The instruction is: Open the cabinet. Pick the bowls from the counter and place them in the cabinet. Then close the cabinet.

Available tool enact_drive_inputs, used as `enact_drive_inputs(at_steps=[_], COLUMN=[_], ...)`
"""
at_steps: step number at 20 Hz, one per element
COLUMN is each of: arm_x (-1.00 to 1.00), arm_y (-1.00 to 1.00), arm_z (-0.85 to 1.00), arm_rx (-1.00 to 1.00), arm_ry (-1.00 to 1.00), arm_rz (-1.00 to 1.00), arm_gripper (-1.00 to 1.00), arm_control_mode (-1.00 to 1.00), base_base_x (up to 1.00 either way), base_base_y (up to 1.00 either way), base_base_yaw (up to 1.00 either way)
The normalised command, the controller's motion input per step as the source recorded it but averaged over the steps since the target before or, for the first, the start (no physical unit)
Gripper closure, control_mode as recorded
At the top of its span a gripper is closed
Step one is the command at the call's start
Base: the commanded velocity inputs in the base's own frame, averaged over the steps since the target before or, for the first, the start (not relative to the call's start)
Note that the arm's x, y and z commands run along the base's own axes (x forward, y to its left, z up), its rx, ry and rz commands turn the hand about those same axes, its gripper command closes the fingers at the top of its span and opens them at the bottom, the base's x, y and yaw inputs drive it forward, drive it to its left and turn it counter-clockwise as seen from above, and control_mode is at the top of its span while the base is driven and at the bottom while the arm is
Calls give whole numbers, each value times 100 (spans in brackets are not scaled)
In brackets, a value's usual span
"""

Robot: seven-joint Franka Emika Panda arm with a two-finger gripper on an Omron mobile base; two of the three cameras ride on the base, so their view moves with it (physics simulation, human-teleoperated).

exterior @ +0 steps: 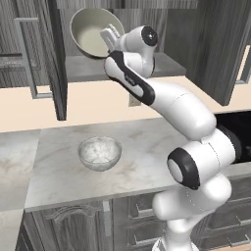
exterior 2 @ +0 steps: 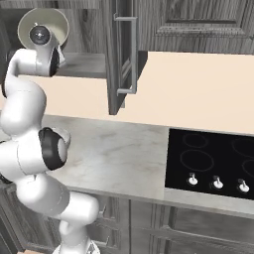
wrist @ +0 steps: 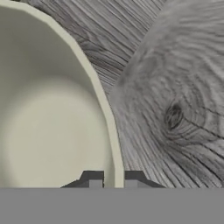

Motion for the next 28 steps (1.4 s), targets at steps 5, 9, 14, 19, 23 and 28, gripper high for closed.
enact_drive_inputs(at_steps=[5,9,14,19,23,28], arm_x=[-59,-30,5,30,37,41], arm_y=[-4,-2,0,0,0,0], arm_z=[0,0,0,2,0,0], arm_rx=[3,0,0,0,0,0], arm_ry=[0,4,16,17,10,5], arm_rz=[0,0,0,0,0,0], arm_gripper=[100,100,100,100,100,100], arm_control_mode=[-100,-100,-100,-100,-100,-100], base_base_x=[0,0,0,0,0,0], base_base_y=[0,0,0,0,0,0], base_base_yaw=[0,0,0,0,0,0])
